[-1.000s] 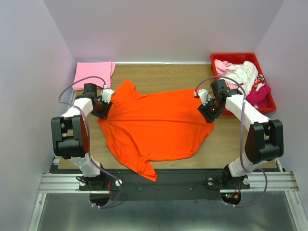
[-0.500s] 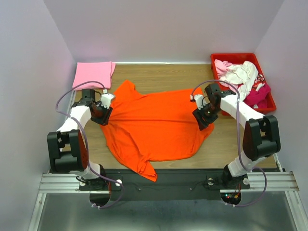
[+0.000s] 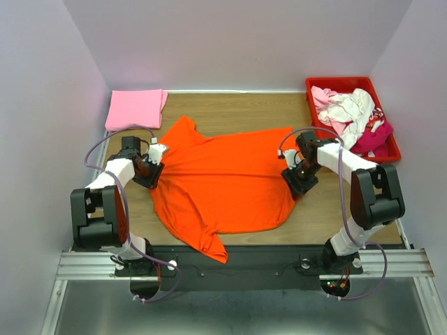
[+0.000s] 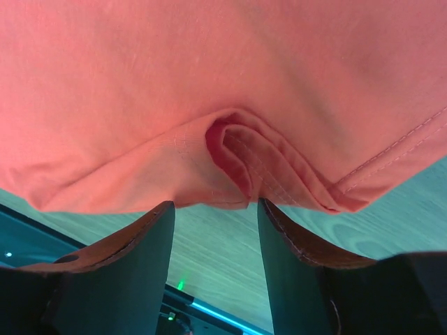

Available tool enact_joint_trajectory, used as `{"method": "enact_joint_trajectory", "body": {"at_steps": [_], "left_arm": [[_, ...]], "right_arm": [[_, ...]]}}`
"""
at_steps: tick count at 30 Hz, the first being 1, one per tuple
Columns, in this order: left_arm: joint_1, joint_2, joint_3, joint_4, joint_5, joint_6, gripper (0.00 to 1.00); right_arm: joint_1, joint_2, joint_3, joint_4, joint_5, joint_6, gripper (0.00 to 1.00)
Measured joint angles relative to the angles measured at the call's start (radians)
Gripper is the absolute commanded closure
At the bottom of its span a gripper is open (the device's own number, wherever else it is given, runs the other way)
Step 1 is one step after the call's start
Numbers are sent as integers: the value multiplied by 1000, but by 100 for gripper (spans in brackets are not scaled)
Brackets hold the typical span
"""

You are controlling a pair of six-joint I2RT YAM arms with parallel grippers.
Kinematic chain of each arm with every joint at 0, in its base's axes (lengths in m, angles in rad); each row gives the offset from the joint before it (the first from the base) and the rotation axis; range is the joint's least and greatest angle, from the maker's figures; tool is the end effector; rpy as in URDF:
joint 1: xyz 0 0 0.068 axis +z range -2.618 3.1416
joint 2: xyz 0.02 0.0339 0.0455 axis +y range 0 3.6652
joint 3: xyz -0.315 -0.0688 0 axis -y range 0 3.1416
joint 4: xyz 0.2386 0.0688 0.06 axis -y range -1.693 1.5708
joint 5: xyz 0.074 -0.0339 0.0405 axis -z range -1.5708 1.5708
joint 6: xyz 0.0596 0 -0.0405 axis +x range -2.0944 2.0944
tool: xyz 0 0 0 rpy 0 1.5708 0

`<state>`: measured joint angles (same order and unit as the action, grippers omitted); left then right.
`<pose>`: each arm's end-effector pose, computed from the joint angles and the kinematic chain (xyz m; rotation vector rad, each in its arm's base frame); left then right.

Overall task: Fold and stack the t-shirts
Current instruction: Flatten the tshirt out

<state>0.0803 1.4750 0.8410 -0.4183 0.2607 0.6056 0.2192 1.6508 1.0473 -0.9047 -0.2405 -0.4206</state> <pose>0.2832 0.0074 0.2198 0.7529 2.4563 -0.0880 0.2740 0.0756 0.2099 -0.9653 2.8773 0.3553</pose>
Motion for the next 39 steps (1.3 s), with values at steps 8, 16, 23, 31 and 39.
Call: {"method": "enact_joint_trajectory", "body": {"at_steps": [8, 16, 23, 31, 39], "left_arm": [[0, 24, -2, 34, -9, 0, 51], [0, 55, -2, 53, -18, 1, 60], [-1, 61, -2, 64, -26, 11, 65], [-1, 73, 11, 63, -29, 14, 66], [-1, 72, 13, 60, -31, 22, 63]], "right_arm": [[0, 13, 19, 5, -15, 25, 52], [0, 1, 15, -9, -13, 22, 99], [0, -218, -77, -93, 85, -15, 99], [0, -322, -209, -201, 234, -69, 79], [0, -303, -105, -337, 255, -124, 48]]}}
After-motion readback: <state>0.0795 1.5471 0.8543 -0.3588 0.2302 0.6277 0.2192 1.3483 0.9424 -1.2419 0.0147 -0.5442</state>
